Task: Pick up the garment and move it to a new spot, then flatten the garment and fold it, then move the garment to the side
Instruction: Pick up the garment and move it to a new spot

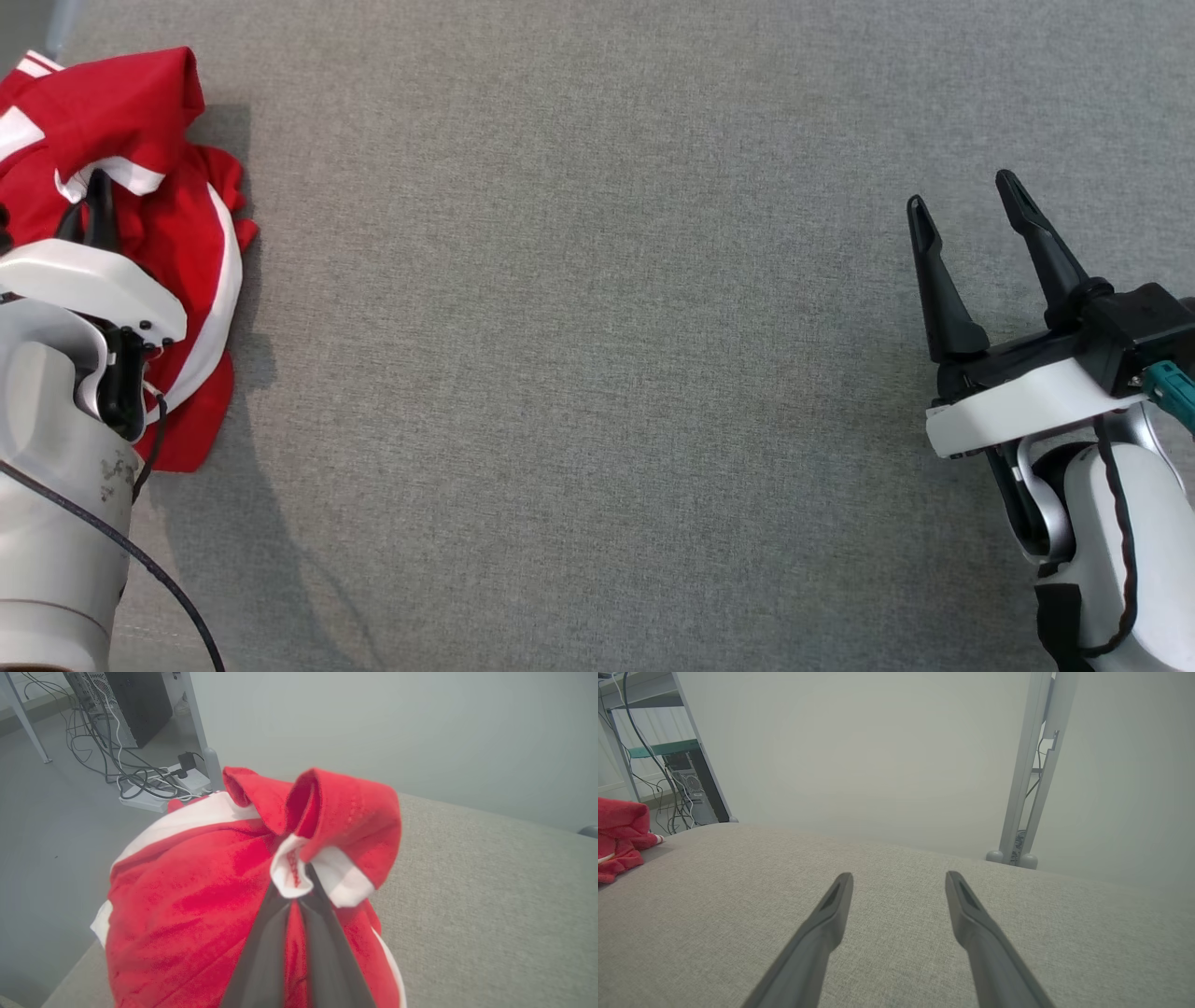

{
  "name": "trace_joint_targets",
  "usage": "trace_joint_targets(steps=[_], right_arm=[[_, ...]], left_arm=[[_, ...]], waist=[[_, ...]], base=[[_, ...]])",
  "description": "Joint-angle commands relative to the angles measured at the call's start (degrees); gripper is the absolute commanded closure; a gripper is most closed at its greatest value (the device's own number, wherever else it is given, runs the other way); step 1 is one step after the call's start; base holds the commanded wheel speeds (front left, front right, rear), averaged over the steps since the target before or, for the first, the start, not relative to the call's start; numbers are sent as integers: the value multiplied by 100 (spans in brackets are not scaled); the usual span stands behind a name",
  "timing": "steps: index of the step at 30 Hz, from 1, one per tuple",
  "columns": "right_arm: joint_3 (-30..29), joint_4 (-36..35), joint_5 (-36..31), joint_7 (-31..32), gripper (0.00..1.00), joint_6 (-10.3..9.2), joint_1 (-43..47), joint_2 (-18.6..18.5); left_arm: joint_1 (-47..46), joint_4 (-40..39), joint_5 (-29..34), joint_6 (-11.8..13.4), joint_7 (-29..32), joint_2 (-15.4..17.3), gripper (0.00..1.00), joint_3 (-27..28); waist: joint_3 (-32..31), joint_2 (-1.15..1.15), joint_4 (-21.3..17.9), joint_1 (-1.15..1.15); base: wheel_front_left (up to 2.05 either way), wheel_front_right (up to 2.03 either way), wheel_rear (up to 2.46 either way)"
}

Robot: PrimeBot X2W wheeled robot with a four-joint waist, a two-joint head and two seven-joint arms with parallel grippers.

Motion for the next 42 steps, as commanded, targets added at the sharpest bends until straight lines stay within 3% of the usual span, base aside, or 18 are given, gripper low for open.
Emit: trace_joint_targets(steps=[1,10,19,27,32,34,42], right_arm=[[-49,32,-28,-43,0,-2,16,-27],[-220,145,3,-172,0,-2,307,72],[-361,119,41,-223,0,-2,714,193],[-507,-23,-4,-168,0,-2,1039,274],[-523,-181,3,-113,0,-2,1089,300],[-509,-218,39,-118,0,-2,1081,318],[-453,-209,148,-200,0,-3,1067,340]], left_arm=[[-122,-54,66,-17,-110,59,100,-10],[287,-1299,403,185,-249,174,100,142],[1875,-3623,833,523,-250,1,100,393],[3299,-5480,1039,821,37,-209,100,97],[3793,-6419,1185,863,439,-281,100,-251],[3917,-6712,1193,844,598,-359,100,-443],[3613,-6614,1276,642,727,-521,100,-937]], waist=[[-81,0,43,0],[-688,0,88,0],[-1329,0,-72,0],[-1635,0,-335,0],[-1608,0,-699,0],[-1584,0,-1016,0],[-1455,0,-1967,0]], base=[[0,0,0],[0,0,0],[0,0,0],[0,0,0],[0,0,0],[0,0,0],[0,0,0]])
